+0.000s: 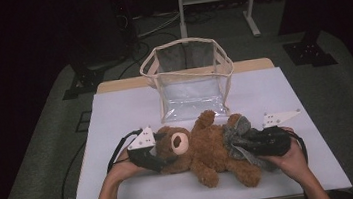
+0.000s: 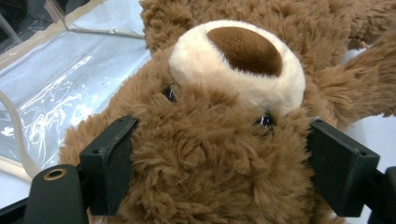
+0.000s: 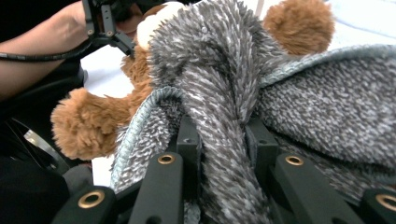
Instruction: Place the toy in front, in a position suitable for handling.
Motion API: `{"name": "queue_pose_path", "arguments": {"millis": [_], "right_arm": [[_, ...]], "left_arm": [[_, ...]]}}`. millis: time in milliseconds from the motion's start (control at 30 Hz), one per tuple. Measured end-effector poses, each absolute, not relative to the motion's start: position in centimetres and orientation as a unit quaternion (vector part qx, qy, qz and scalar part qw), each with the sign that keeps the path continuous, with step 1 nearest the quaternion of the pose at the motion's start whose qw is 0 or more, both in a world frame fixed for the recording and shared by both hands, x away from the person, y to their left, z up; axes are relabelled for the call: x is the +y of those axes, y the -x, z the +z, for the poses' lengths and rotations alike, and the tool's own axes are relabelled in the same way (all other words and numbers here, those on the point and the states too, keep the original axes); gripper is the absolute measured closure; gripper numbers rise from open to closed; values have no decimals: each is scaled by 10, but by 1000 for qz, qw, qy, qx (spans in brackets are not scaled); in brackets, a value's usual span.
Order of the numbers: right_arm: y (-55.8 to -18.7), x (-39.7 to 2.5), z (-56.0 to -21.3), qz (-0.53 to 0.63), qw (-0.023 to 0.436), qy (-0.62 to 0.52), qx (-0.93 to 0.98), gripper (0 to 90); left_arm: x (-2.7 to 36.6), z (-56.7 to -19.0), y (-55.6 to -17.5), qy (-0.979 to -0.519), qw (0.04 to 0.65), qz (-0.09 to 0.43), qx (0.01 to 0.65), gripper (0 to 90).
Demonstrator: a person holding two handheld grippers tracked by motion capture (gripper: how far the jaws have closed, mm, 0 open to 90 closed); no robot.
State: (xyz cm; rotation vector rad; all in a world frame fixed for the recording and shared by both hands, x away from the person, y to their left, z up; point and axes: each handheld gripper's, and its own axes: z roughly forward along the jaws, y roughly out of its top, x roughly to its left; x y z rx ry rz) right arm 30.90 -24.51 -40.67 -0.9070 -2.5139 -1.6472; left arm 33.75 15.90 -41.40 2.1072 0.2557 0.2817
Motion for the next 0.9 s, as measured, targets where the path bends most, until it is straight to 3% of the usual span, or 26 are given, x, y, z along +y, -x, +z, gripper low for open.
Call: {"name": "queue_pose_path", "arguments": {"millis": [400,667,900], "right_arm": [[-368,-238,-389,-464,17,331,-821,718],[-353,-221,-383,-474,-1,300,-828,724],[-347,-243,-405,-512,-25,317,-798,725]], "left_arm": [[156,-413,-329,-870,464,133,102,206],[155,-414,-317,-873,450,154,108,201],[156,-417,-316,-863,467,152,120,202]]}}
